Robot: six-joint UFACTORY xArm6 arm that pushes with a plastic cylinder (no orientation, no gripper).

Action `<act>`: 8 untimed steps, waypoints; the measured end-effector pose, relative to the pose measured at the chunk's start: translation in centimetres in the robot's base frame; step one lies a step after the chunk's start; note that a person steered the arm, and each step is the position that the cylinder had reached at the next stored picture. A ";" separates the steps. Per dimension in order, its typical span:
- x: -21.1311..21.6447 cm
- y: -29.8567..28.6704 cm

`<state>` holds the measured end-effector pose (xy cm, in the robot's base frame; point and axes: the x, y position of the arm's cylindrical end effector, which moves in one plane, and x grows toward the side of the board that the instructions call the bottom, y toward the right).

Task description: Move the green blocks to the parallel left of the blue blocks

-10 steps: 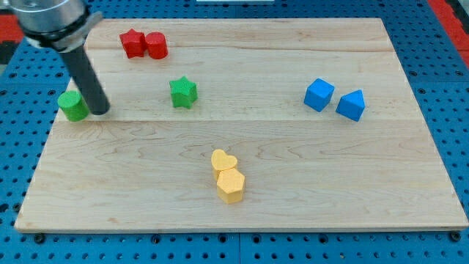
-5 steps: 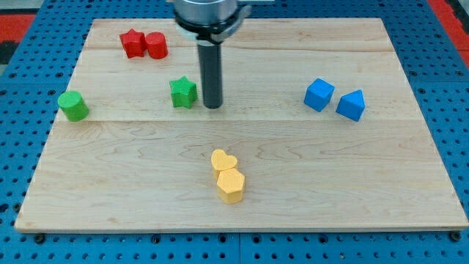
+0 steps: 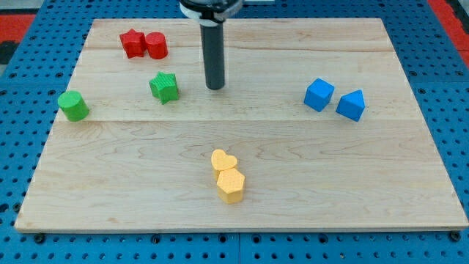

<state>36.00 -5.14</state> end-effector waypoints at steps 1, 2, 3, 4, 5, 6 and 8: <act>0.6 -6.5; 1.7 -9.5; 3.9 -5.6; 12.4 -9.8; 12.6 -25.2; 11.7 -25.3; 5.0 -23.5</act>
<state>41.00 -28.61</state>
